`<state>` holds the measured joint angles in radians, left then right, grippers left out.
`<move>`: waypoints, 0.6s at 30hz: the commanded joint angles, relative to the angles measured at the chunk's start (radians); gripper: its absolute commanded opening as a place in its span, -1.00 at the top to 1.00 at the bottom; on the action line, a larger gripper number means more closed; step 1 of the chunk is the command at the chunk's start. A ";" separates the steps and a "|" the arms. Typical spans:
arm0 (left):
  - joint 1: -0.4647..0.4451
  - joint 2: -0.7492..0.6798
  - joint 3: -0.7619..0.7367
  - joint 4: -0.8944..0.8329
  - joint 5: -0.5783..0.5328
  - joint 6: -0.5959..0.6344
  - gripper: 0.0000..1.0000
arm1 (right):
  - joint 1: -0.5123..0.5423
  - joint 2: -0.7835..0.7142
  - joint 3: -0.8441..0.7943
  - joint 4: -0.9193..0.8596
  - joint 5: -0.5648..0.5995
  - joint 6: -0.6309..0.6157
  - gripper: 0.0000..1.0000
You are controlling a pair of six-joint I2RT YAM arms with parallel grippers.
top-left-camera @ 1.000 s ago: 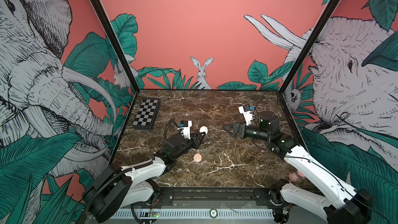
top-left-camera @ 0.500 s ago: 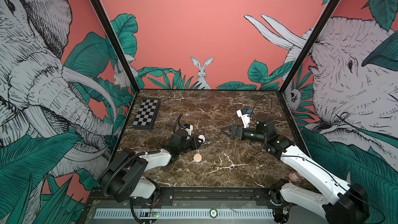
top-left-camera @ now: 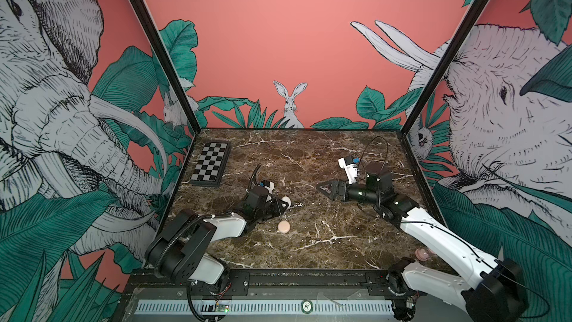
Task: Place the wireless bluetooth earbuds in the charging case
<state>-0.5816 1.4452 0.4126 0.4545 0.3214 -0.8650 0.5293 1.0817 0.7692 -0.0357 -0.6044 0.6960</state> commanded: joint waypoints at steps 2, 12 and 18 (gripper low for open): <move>0.005 0.019 -0.012 0.010 -0.001 -0.040 1.00 | 0.004 -0.001 -0.017 0.061 -0.015 0.006 -0.96; 0.005 0.046 -0.011 0.019 -0.005 -0.064 1.00 | 0.009 -0.002 -0.025 0.071 -0.019 0.011 -0.96; 0.005 0.044 -0.013 0.003 -0.008 -0.064 0.93 | 0.011 -0.002 -0.027 0.072 -0.023 0.011 -0.96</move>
<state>-0.5812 1.4895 0.4099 0.4644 0.3222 -0.9173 0.5350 1.0832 0.7429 -0.0086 -0.6128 0.7071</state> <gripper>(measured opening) 0.218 0.981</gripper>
